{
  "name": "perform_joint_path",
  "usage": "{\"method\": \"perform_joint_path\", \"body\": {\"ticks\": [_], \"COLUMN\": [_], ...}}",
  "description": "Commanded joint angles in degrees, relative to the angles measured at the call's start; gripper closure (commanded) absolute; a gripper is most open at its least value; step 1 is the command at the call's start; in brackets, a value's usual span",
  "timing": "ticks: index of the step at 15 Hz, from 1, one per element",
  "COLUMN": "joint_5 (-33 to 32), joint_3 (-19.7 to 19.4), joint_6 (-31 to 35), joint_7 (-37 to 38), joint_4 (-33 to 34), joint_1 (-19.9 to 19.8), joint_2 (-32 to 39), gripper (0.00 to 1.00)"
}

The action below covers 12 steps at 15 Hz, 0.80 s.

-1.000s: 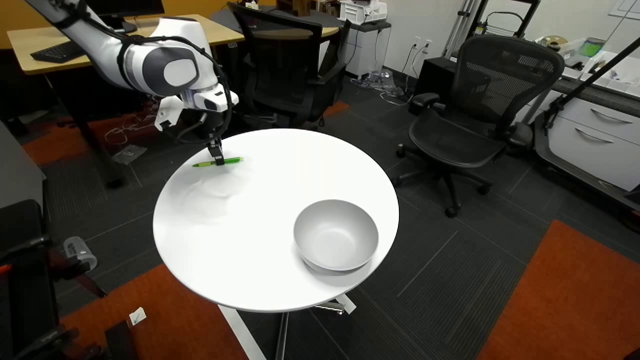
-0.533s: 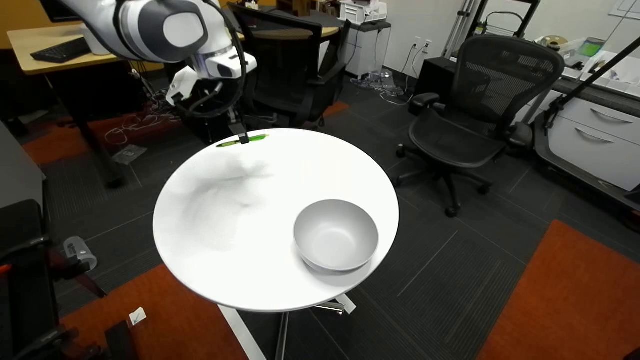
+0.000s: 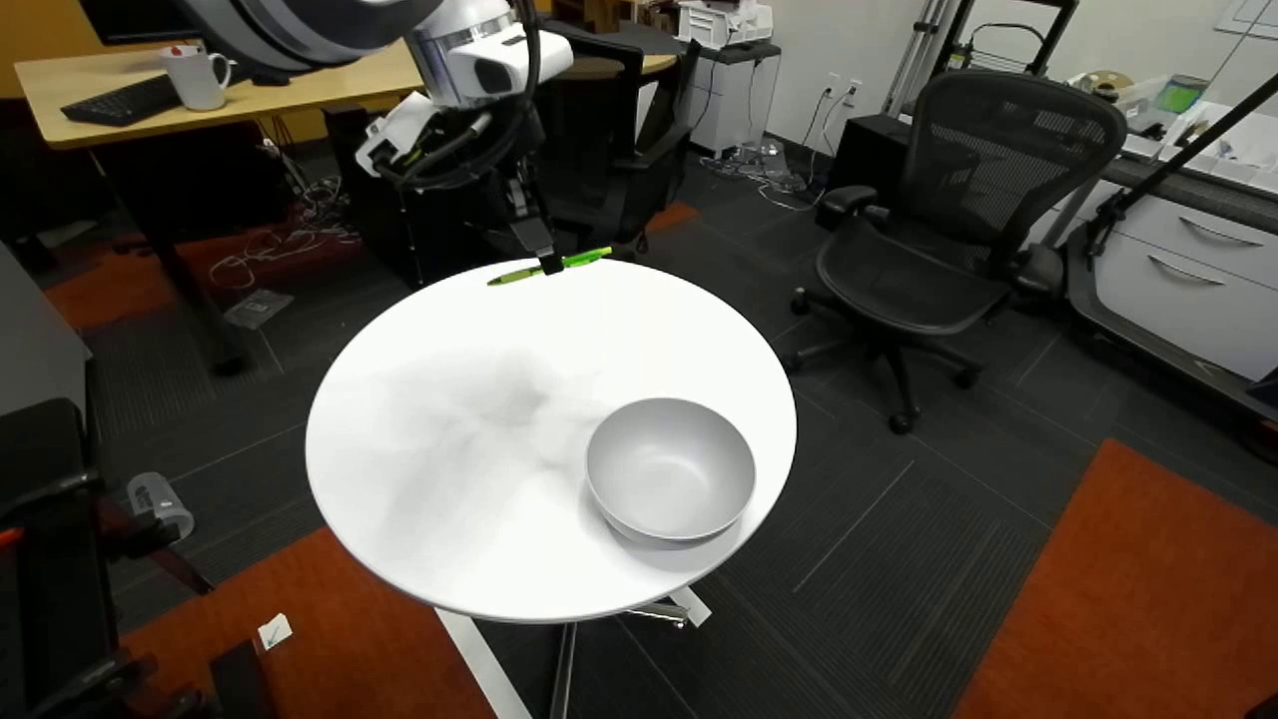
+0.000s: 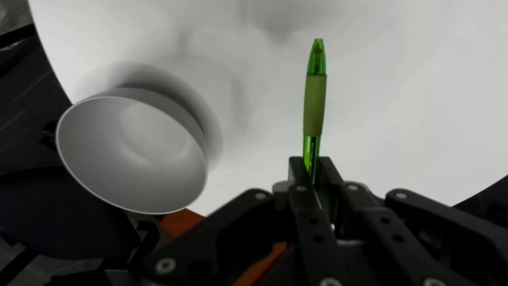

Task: Take the marker from the table and put it in the white bowl

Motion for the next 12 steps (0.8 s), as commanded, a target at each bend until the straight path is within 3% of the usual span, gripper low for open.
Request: {"method": "perform_joint_path", "body": {"ticks": [1, 12], "joint_5": [-1.6, 3.5], "joint_3": [0.4, 1.1], "joint_6": [-2.1, -3.9], "joint_7": [0.6, -7.8], "joint_4": [-0.4, 5.4], "joint_1": [-4.0, -15.6], "joint_2": [-1.3, 2.5], "gripper": [0.97, 0.97]}}
